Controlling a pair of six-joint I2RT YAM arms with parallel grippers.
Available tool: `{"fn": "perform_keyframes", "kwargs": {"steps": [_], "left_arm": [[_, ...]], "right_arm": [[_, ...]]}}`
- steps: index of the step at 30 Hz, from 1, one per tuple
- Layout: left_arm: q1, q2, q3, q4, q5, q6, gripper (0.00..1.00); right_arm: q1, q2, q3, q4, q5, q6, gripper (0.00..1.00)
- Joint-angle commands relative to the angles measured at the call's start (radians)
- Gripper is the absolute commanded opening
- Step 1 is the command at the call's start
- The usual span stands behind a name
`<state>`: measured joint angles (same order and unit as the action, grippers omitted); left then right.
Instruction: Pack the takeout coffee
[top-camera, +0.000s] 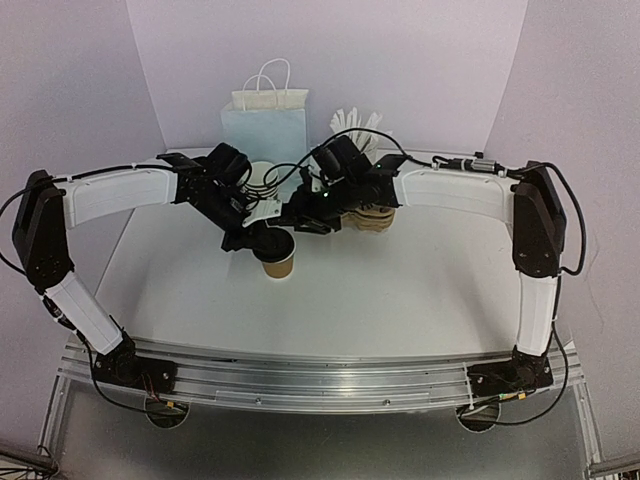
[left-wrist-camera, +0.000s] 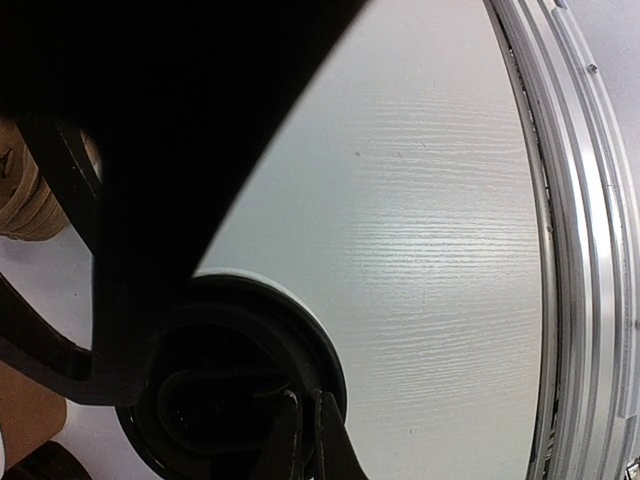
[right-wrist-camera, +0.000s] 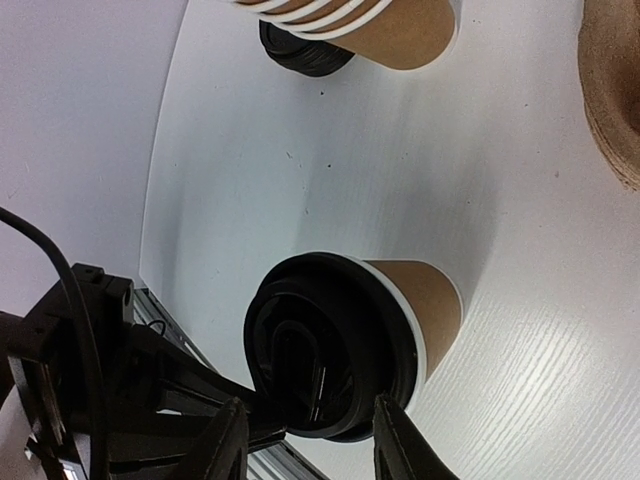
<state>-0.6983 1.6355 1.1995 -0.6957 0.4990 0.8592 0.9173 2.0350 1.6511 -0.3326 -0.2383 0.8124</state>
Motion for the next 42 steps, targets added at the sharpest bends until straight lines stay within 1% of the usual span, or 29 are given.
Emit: {"fn": "perform_keyframes", "kwargs": {"steps": [1,14,23,31,39,42], "left_arm": [[-0.006,0.012,0.012,0.103,0.04,-0.006,0.0],[-0.013,0.025,0.033,0.083,0.058,-0.008,0.0],[-0.013,0.044,-0.011,0.095,0.044,0.01,0.0],[-0.012,0.05,-0.007,0.096,0.048,0.022,0.0],[-0.006,0.037,0.056,0.035,0.058,0.041,0.16],[-0.003,0.032,0.076,0.024,0.056,0.046,0.2]], "right_arm": [[0.026,0.003,0.048,-0.01,-0.006,-0.018,0.4],[0.029,0.022,0.071,-0.021,-0.012,-0.021,0.4],[0.047,0.053,0.084,-0.023,-0.017,-0.021,0.4],[0.056,0.102,0.129,-0.027,0.0,-0.023,0.36],[0.056,0.129,0.14,-0.032,0.01,-0.033,0.35],[0.056,0.129,0.14,-0.032,0.011,-0.035,0.35]]}}
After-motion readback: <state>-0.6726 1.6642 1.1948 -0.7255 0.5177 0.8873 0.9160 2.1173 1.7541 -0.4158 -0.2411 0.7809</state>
